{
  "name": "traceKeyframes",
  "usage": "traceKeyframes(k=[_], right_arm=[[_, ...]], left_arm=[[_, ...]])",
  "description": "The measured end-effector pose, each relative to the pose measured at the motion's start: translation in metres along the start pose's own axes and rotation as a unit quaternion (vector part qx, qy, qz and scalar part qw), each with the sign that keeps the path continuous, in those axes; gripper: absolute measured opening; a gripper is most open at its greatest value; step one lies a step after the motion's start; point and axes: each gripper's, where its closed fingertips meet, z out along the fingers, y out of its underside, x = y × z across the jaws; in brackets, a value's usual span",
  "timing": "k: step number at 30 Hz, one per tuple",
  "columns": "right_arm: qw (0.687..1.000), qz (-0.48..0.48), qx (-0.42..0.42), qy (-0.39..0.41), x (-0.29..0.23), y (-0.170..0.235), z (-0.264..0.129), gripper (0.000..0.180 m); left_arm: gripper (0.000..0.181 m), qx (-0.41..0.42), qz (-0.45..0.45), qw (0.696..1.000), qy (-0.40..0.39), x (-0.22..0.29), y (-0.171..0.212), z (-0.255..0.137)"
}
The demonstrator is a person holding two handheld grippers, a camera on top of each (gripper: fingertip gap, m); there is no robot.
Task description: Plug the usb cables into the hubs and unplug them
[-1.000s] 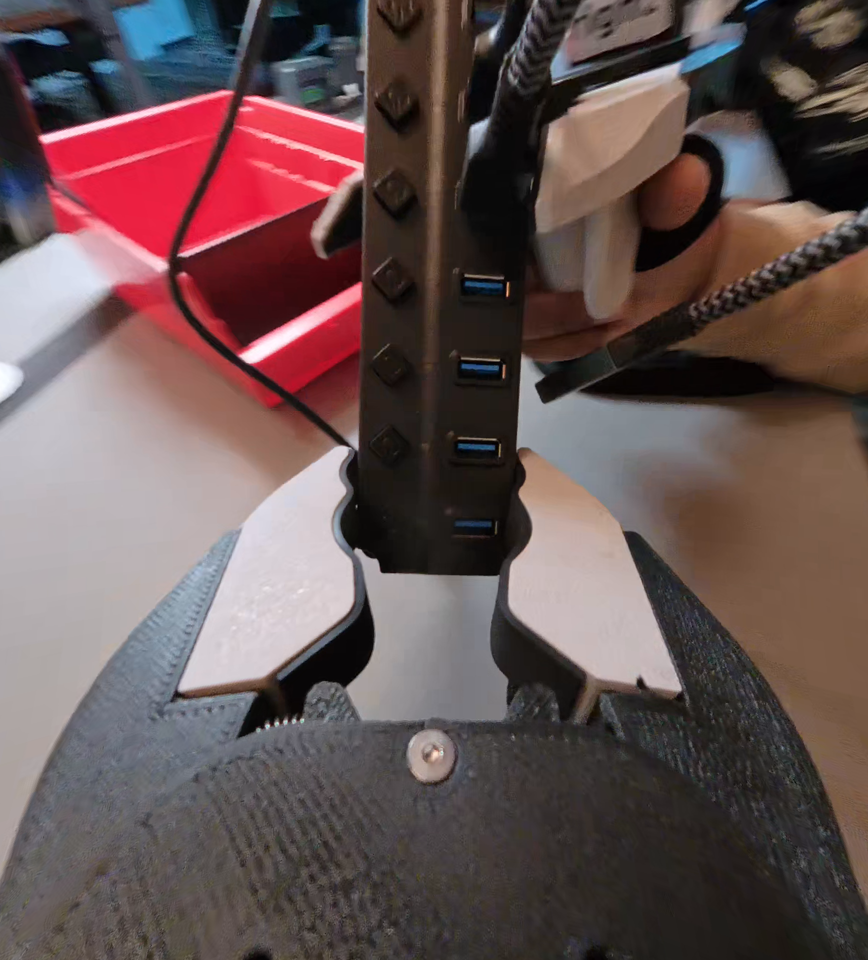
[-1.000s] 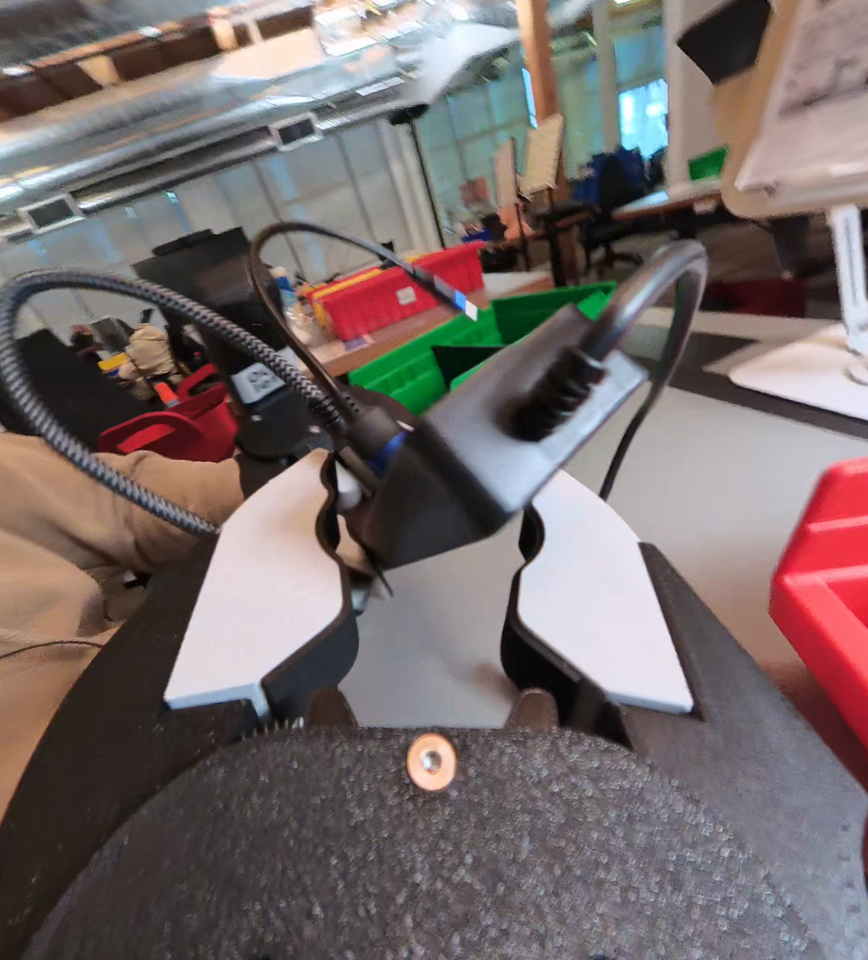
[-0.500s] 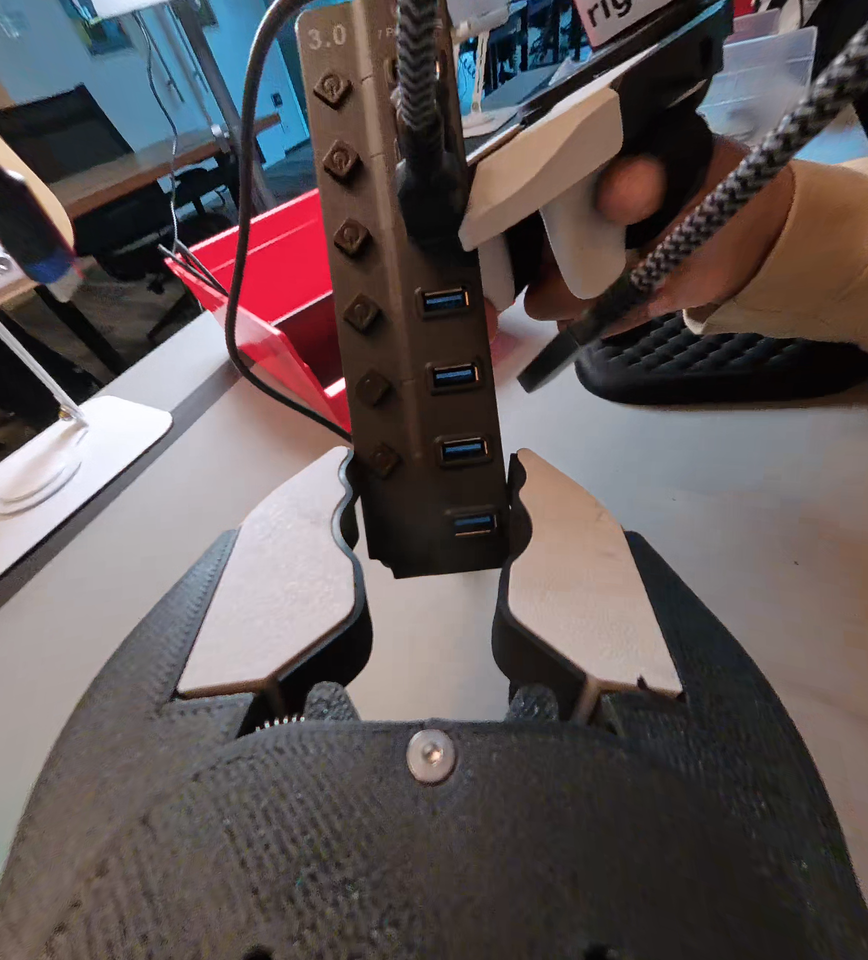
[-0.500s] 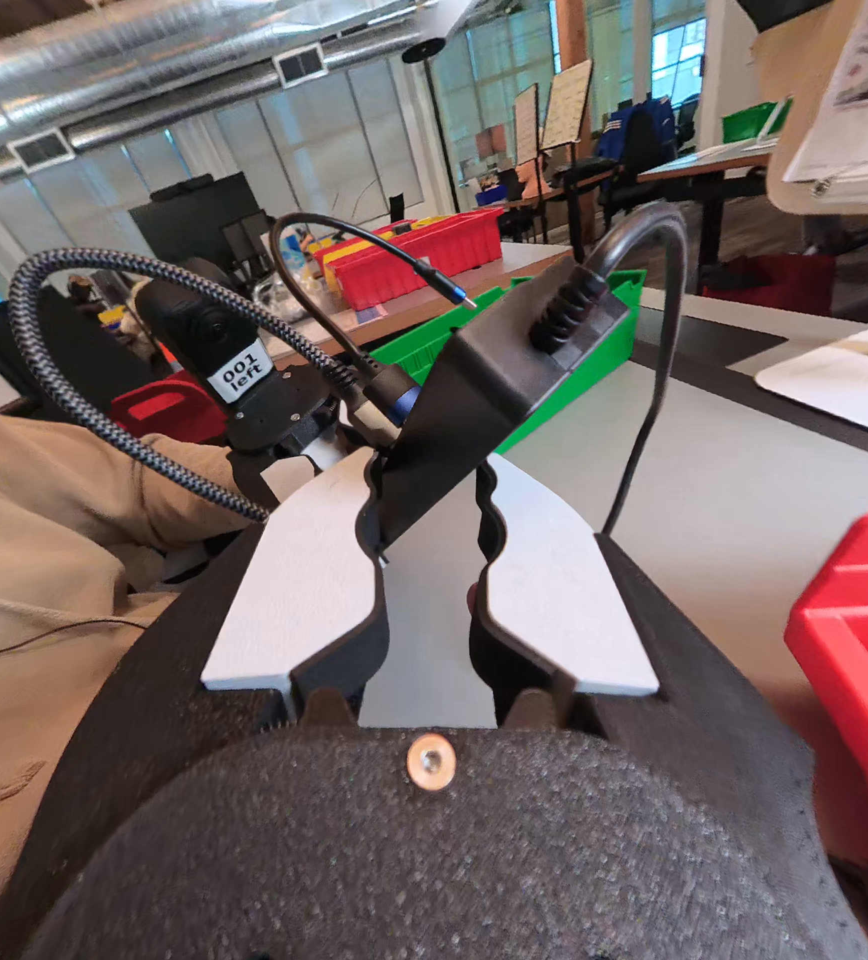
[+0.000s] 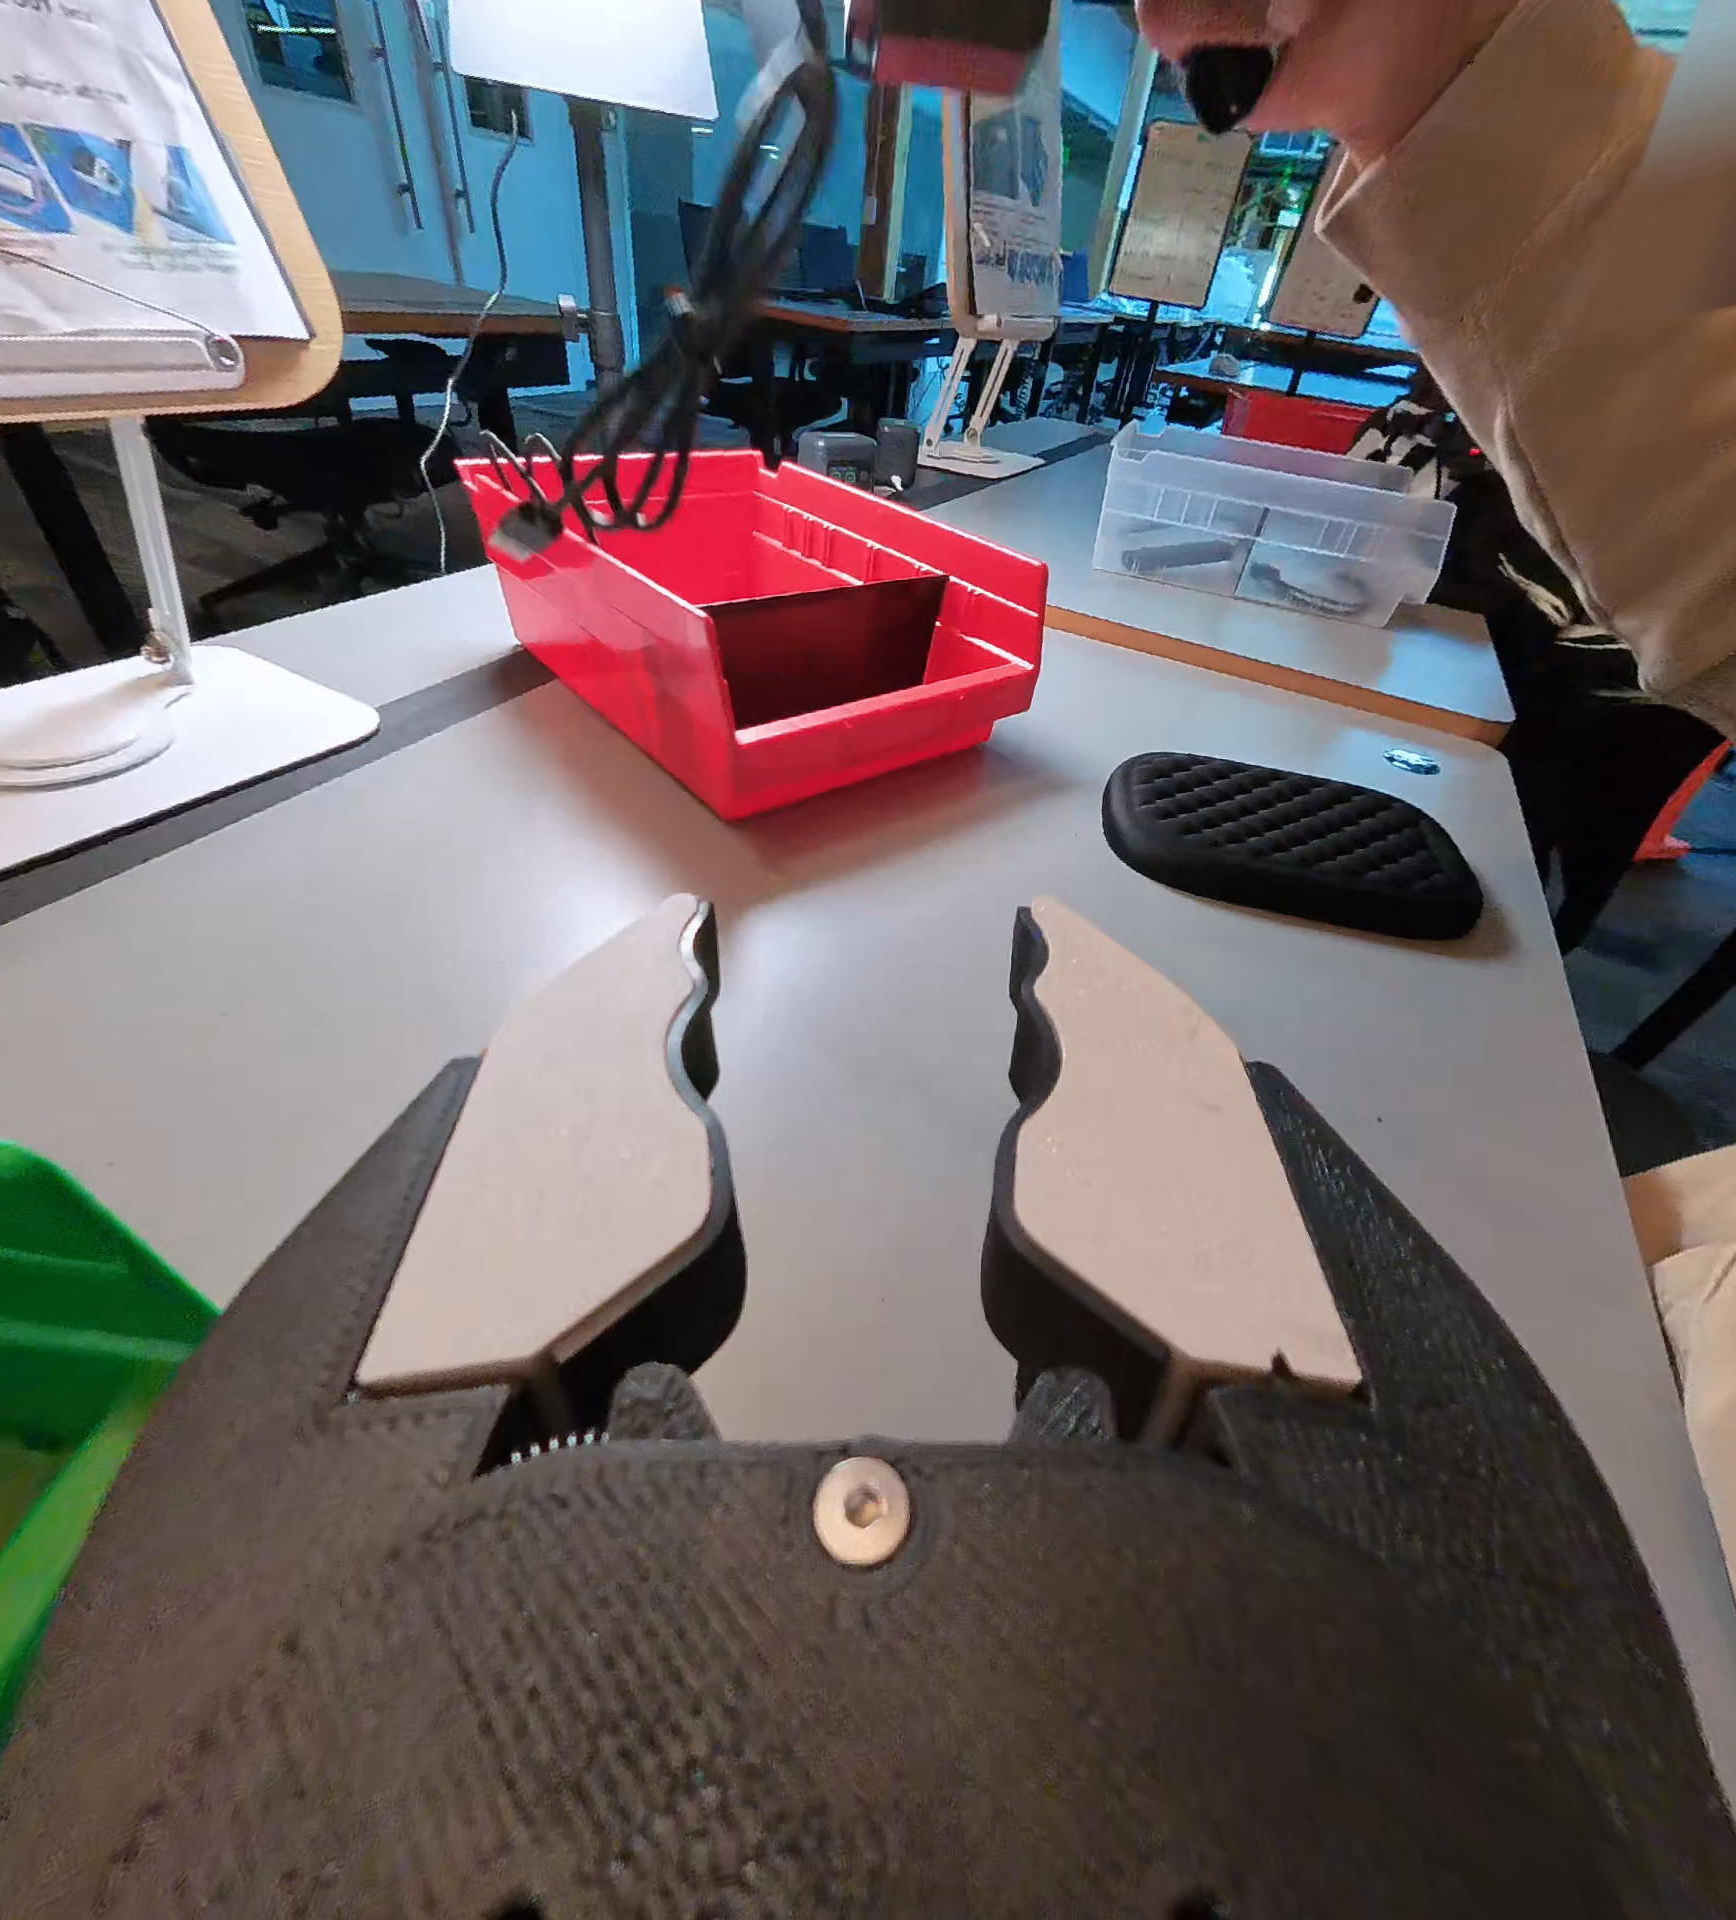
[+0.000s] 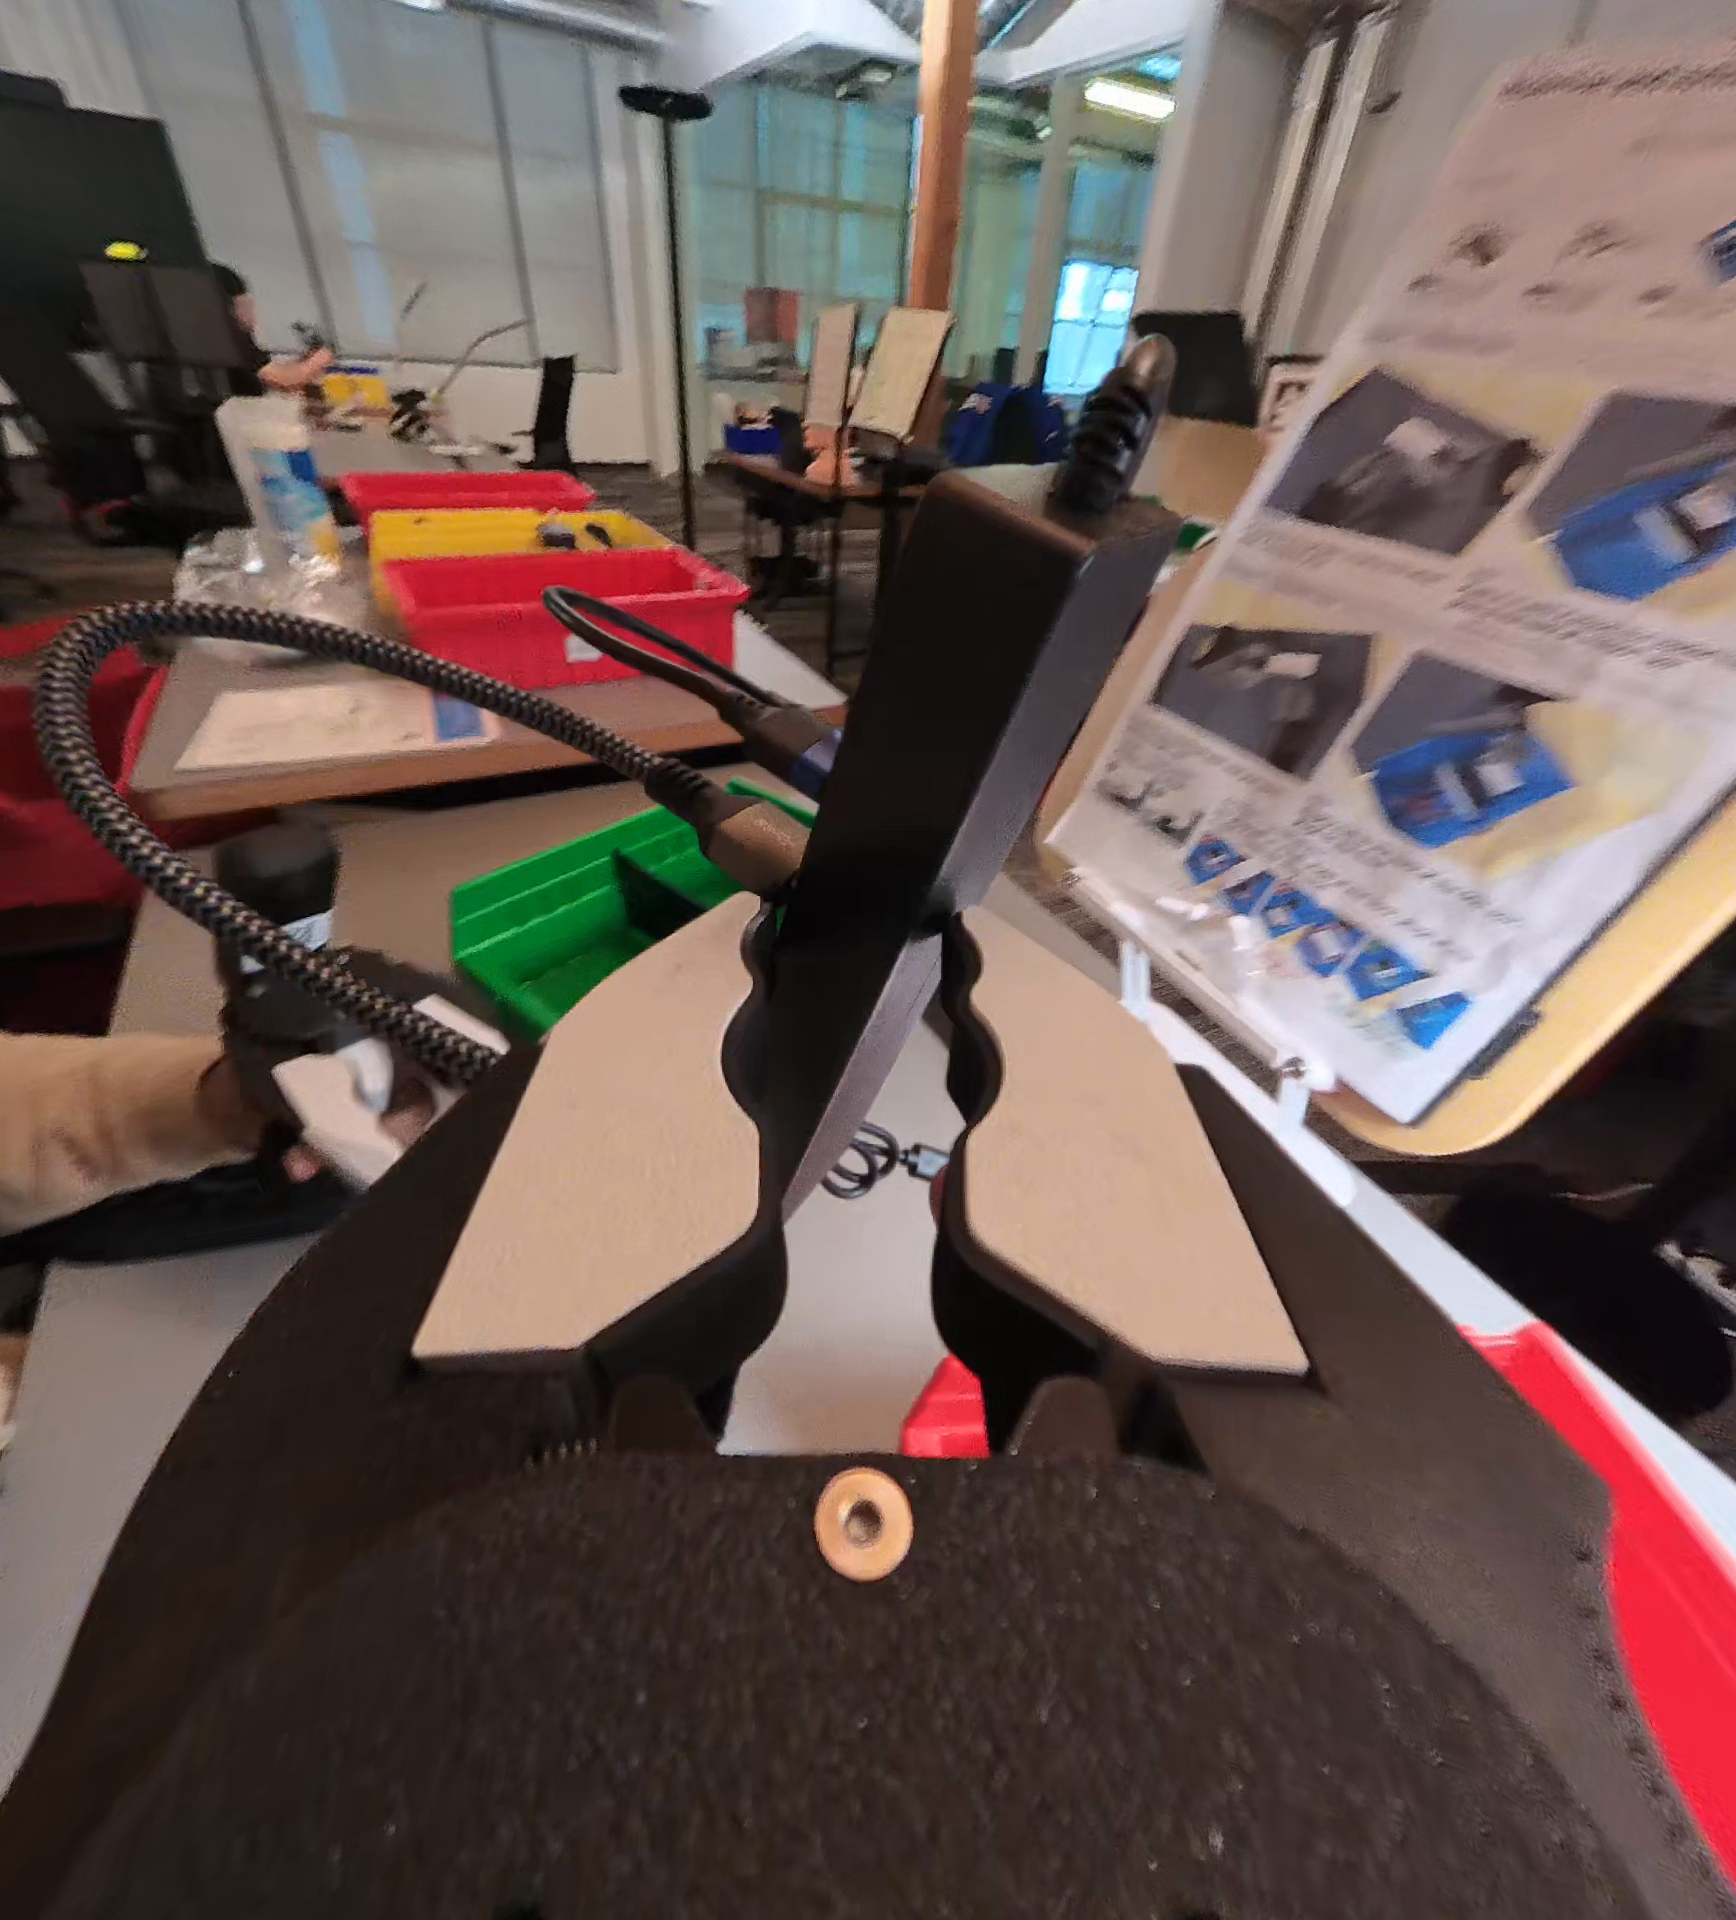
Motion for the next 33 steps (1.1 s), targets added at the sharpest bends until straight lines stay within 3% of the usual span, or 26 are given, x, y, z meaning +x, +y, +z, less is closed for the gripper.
traceKeyframes(k=[4,8,15,23,30,33], right_arm=[[0.997,0.001,0.018,0.074,0.045,-0.013,-0.014,0.030],[0.990,0.014,0.012,0.141,0.087,0.005,-0.027,0.029],[0.970,0.066,-0.069,0.222,0.155,0.107,-0.029,0.029],[0.941,0.167,-0.165,0.244,0.196,0.226,-0.030,0.029],[0.899,0.170,-0.315,0.255,0.203,0.269,-0.040,0.028],[0.886,0.168,-0.336,0.272,0.207,0.276,-0.046,0.028]], left_arm=[[0.053,0.003,0.004,1.000,-0.003,-0.001,0.000,-0.004],[0.052,-0.009,0.002,1.000,-0.003,-0.002,0.006,-0.002],[0.053,-0.011,0.008,1.000,-0.011,-0.003,0.007,-0.001],[0.054,0.050,0.016,0.996,-0.075,-0.025,-0.020,-0.028],[0.054,0.073,0.006,0.993,-0.091,-0.035,-0.027,-0.041],[0.054,0.074,0.011,0.993,-0.096,-0.035,-0.028,-0.043]])
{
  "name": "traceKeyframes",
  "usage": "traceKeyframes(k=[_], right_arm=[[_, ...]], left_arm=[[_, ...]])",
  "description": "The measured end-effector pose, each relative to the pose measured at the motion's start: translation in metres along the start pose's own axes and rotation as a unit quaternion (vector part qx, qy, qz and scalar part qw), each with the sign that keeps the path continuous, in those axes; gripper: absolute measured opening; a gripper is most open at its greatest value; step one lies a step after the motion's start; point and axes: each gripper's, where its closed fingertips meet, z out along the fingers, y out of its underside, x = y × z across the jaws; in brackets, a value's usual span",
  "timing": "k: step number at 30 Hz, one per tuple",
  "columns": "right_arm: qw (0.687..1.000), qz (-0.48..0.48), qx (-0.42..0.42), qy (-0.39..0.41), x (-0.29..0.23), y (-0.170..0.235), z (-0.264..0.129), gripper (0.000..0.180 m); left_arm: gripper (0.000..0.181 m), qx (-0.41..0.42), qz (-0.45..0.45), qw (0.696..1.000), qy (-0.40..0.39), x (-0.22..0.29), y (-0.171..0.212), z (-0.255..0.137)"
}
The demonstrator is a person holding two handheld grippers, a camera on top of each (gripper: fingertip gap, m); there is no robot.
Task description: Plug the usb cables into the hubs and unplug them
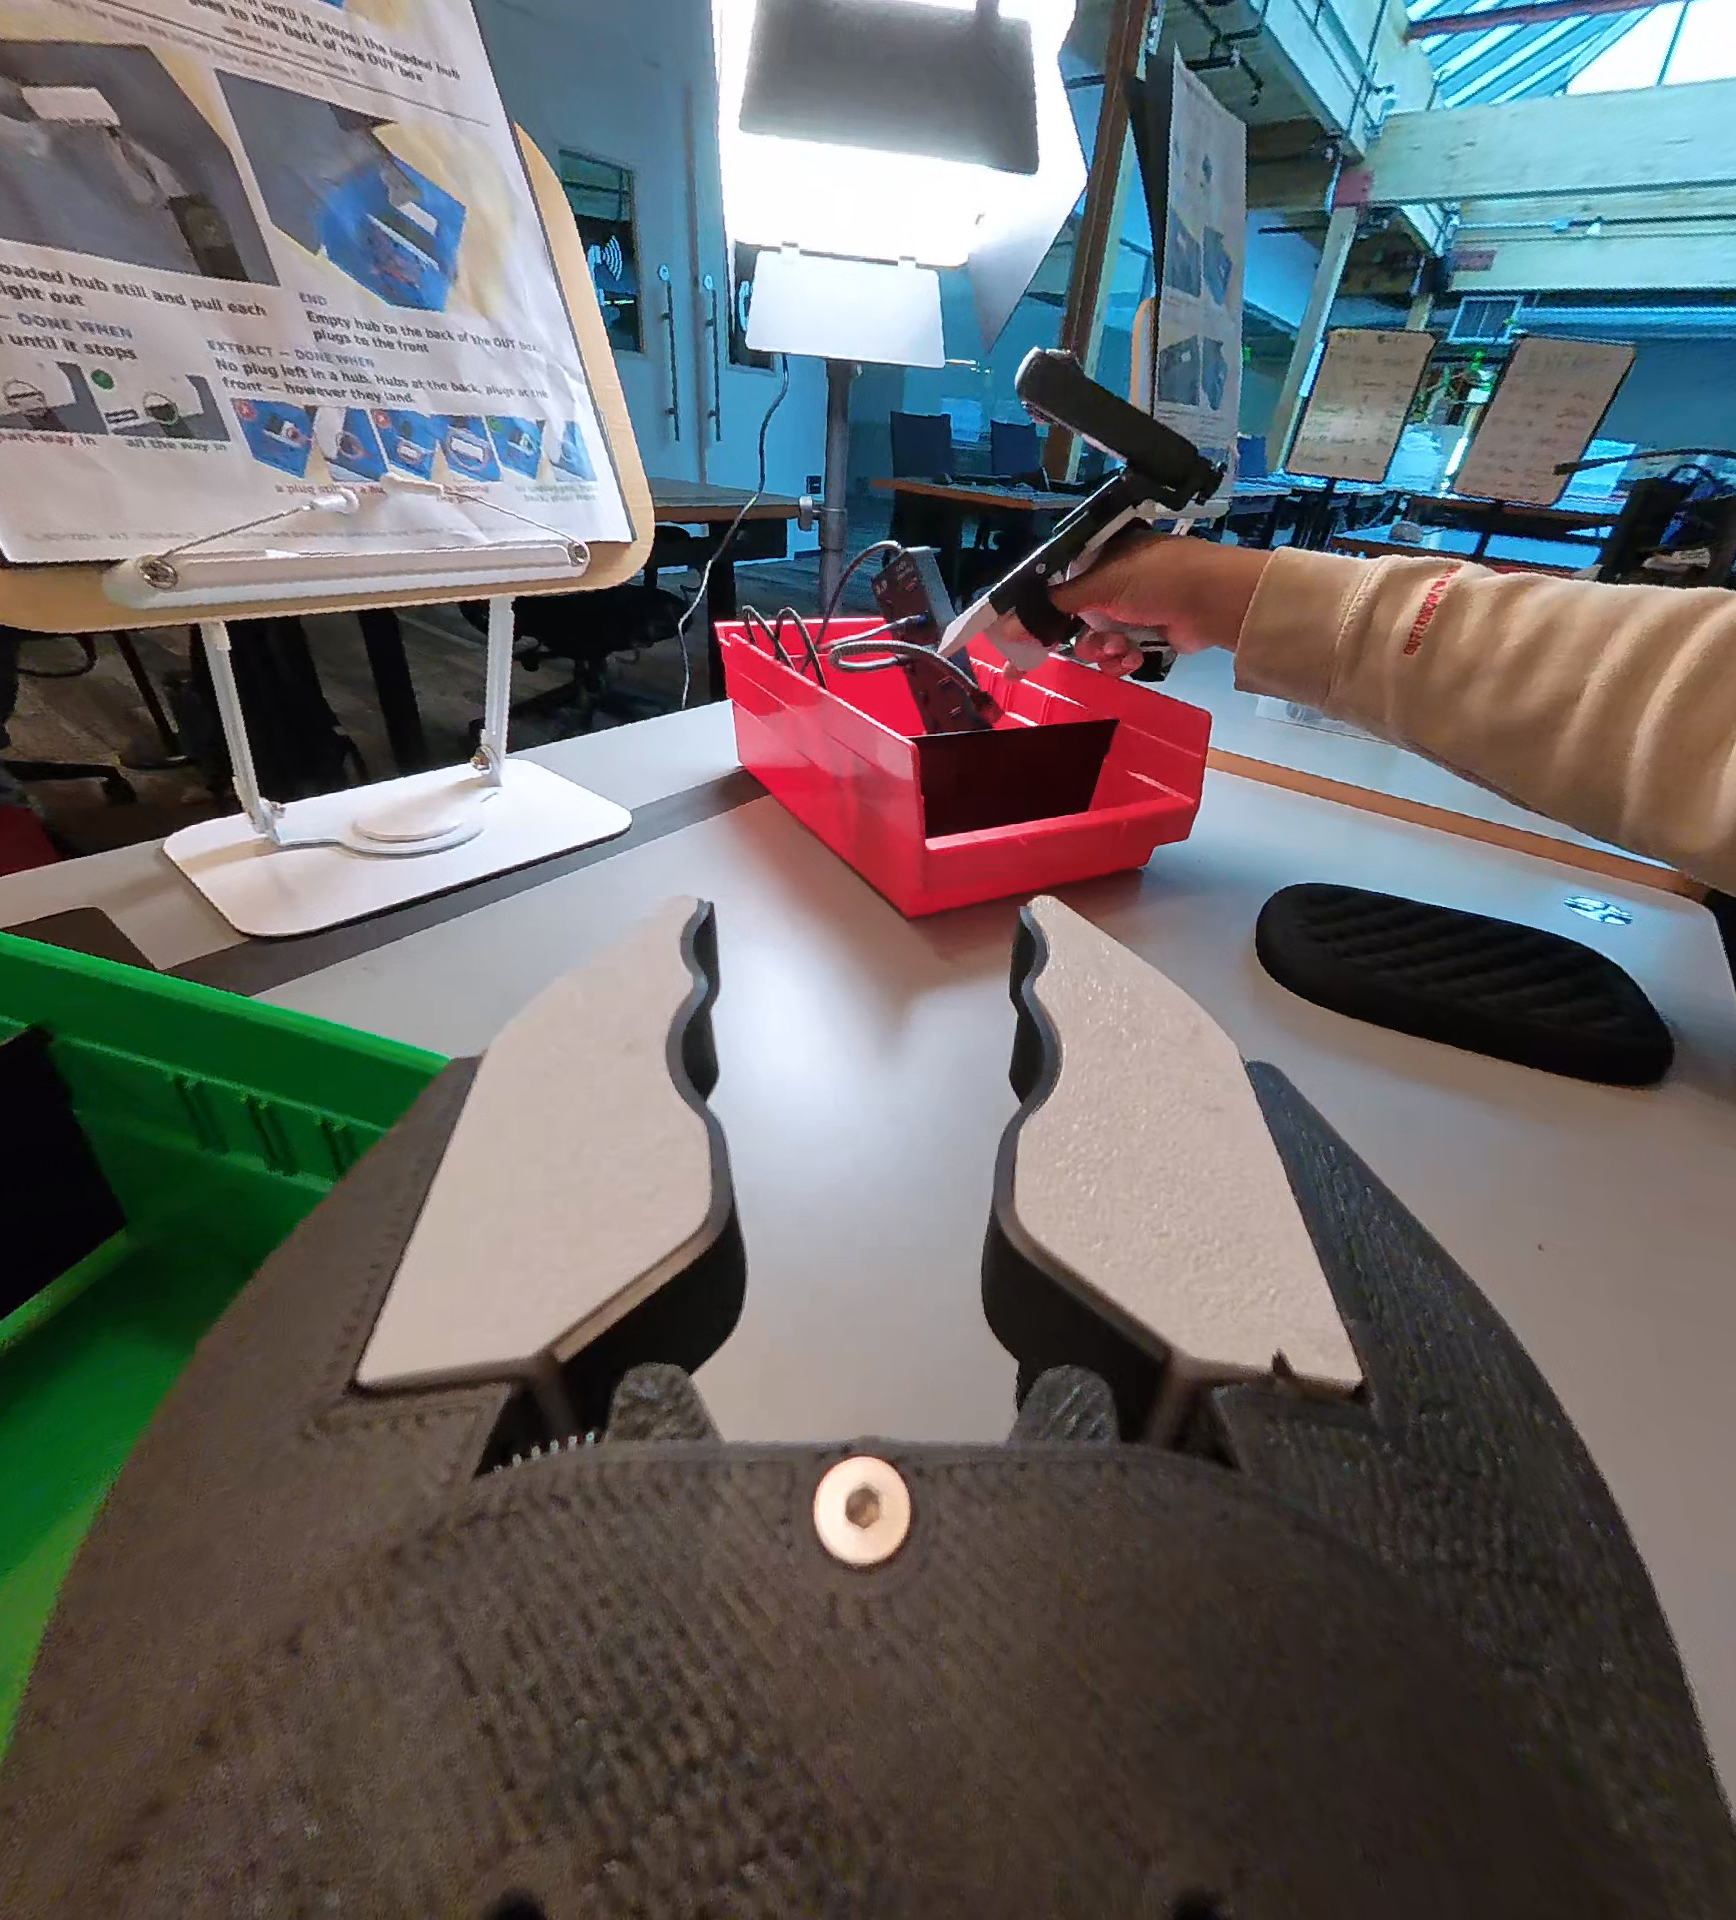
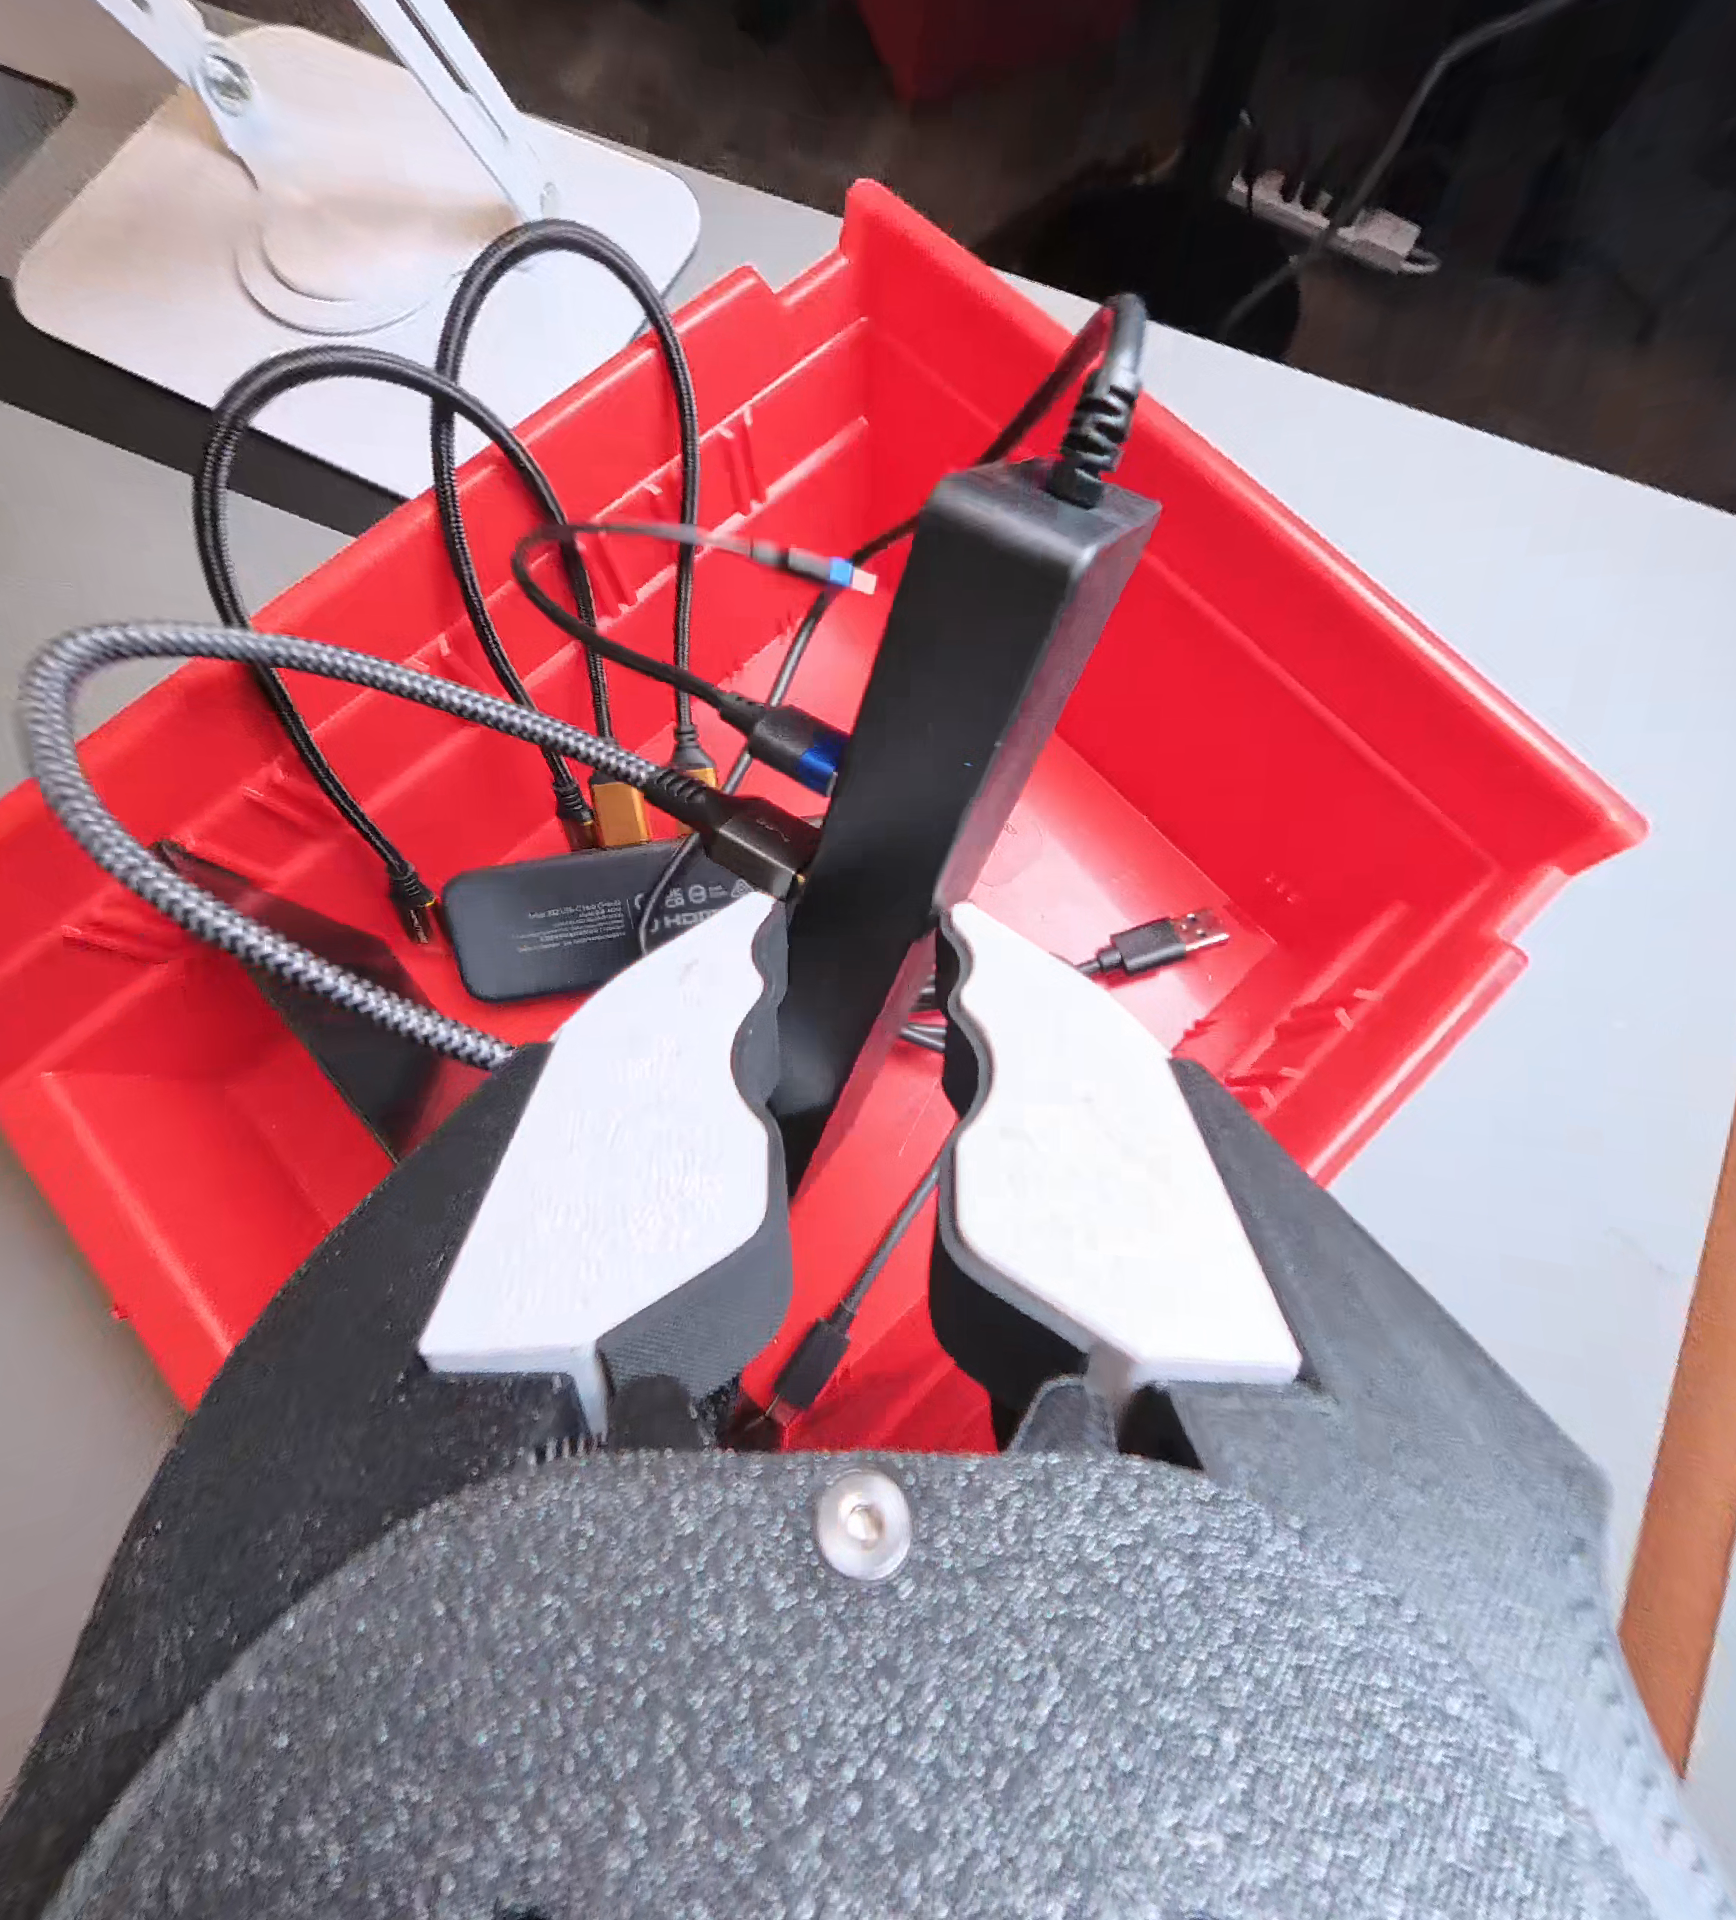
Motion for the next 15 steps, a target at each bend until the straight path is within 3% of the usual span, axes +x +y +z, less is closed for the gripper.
traceKeyframes(k=[4,8,12,15], right_arm=[[0.999,-0.009,0.018,0.038,0.011,-0.007,-0.010,0.025],[0.997,-0.014,0.070,0.043,0.012,-0.023,-0.036,0.034],[0.987,-0.040,0.155,-0.003,-0.019,-0.039,-0.075,0.039],[0.982,-0.093,0.159,-0.047,-0.064,-0.024,-0.093,0.042]], left_arm=[[0.055,-0.006,-0.001,1.000,-0.006,-0.004,0.003,-0.002],[0.055,-0.007,0.002,1.000,-0.021,-0.011,0.002,-0.007],[0.056,-0.006,0.007,0.999,-0.039,-0.022,-0.001,-0.014],[0.056,-0.010,0.017,0.998,-0.061,-0.036,-0.004,-0.023]])
